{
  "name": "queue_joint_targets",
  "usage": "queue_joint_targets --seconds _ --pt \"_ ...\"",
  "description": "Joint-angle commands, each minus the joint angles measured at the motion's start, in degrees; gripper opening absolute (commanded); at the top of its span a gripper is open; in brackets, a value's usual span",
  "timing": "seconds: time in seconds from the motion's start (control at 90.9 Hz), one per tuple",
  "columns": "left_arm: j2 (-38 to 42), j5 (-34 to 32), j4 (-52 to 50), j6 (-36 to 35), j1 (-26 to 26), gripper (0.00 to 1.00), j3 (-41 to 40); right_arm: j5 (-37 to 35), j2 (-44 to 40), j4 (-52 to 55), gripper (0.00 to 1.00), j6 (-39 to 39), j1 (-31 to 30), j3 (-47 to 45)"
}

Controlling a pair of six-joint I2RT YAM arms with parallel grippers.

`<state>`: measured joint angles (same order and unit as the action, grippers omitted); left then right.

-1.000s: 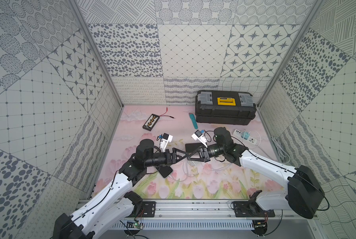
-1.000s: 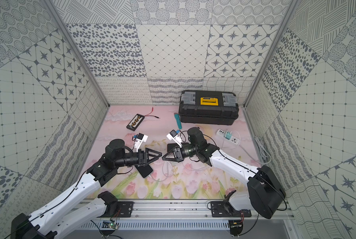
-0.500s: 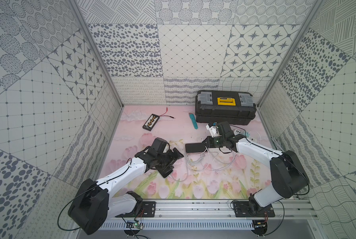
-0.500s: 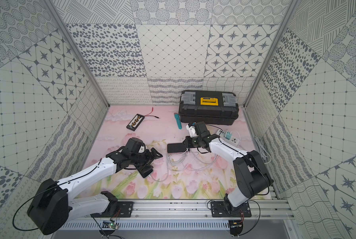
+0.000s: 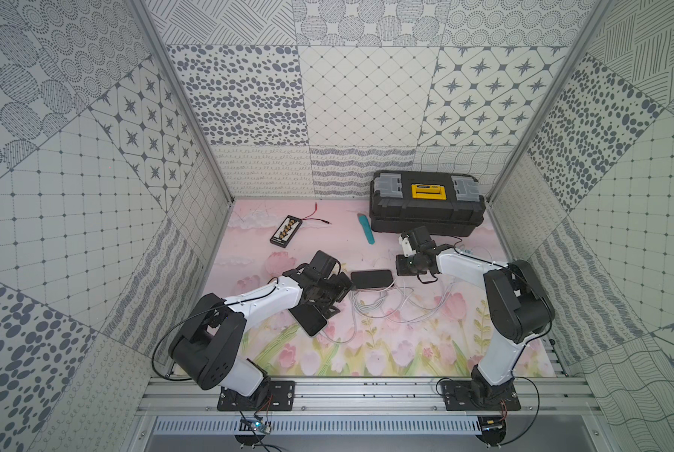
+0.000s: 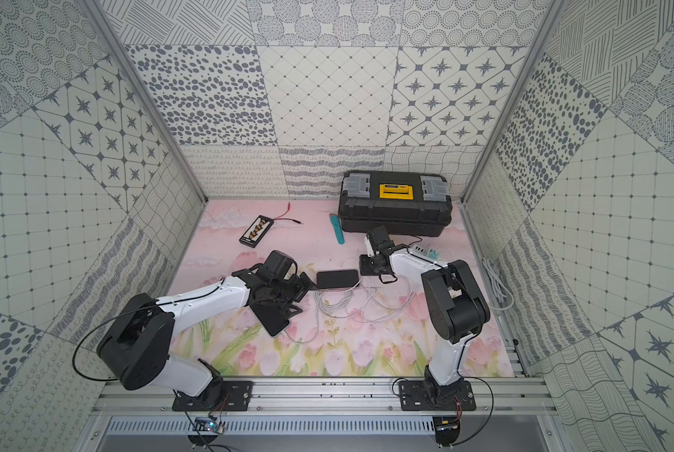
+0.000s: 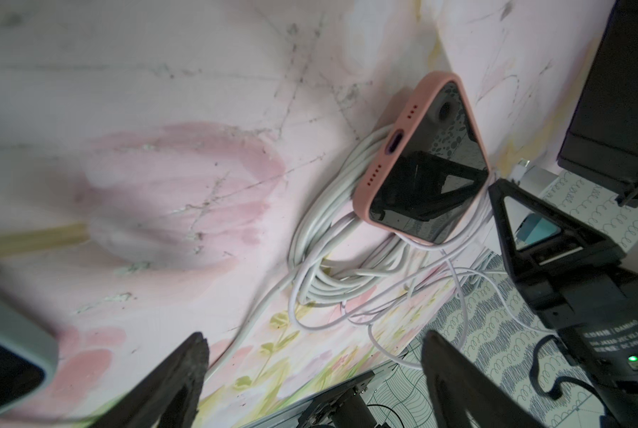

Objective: Plug the charging cable into the phone
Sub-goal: Adjust the phone at the center of the board.

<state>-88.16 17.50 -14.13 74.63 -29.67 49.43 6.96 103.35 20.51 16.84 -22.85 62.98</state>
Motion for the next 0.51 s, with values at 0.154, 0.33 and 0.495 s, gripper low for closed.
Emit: queue_joint_targets --seconds 0.154,0.33,0.495 --pt "-2.9 -2.4 0.8 3.5 -0.8 0.92 1.5 1.6 -1.7 0.4 0.00 -1.2 -2.4 -4.7" --pt "-4.1 -3.0 -0.2 3.4 -1.4 0.92 1.9 2.0 -4.5 0.1 0.00 -1.2 -4.8 -7.3" --pt "-4.3 -4.5 -0.3 4.4 -1.4 0.92 1.0 2.8 -7.7 0.1 0.00 -1.5 -8.0 -8.0"
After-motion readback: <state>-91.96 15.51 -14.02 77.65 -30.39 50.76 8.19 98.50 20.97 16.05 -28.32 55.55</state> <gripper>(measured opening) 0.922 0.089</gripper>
